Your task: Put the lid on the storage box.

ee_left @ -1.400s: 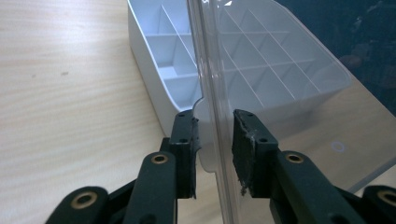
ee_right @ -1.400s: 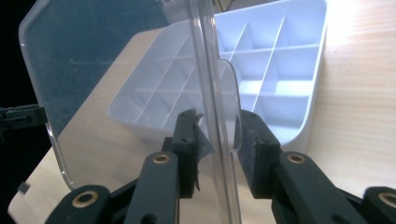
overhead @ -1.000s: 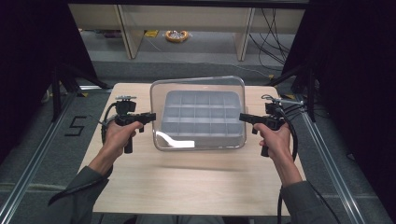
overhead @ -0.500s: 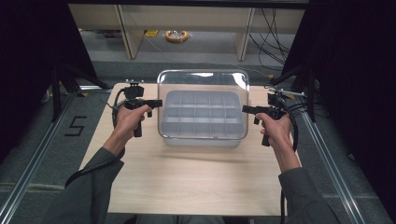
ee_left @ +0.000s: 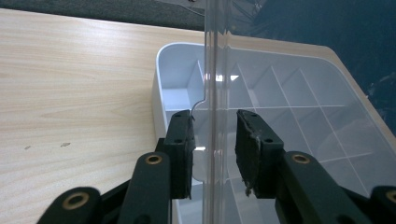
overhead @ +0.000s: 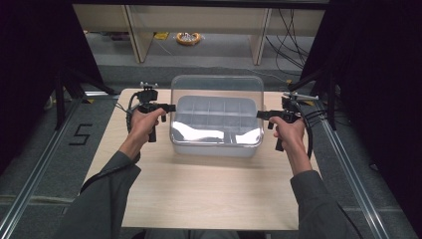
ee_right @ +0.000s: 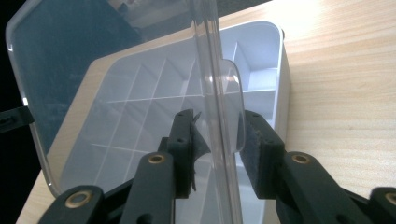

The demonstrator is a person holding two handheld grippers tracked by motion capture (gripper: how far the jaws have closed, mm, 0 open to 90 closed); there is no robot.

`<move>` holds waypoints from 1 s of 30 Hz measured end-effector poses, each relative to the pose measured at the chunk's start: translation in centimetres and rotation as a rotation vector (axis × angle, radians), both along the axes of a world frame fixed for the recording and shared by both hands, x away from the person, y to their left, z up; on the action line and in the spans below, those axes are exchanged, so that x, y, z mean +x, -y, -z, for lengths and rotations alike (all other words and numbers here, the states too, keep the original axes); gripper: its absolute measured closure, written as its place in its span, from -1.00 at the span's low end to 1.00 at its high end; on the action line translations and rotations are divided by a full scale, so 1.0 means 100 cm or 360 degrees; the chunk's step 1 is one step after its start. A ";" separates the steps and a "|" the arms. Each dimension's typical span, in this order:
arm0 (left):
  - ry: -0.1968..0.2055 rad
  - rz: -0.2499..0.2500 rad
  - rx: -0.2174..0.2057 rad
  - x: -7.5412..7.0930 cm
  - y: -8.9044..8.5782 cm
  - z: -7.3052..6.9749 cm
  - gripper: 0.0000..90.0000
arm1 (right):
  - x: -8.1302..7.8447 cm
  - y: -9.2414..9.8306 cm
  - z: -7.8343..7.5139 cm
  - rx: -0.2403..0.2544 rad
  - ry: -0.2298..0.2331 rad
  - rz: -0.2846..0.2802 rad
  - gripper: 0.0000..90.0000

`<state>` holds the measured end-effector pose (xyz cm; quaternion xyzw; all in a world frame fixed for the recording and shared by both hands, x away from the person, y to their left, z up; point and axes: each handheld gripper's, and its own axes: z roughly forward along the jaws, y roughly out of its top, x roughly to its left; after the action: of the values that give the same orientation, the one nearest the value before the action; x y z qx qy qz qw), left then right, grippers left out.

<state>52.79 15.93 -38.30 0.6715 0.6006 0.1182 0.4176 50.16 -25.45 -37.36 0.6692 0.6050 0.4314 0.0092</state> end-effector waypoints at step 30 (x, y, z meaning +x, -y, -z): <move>-0.0173 -0.0072 0.0065 0.025 0.015 0.014 0.37 | 0.024 -0.006 0.035 -0.0128 -0.0117 0.0105 0.32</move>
<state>55.24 14.39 -39.69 0.6715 0.6349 0.1031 0.3679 52.52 -24.86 -40.84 0.7033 0.5993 0.3812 0.0280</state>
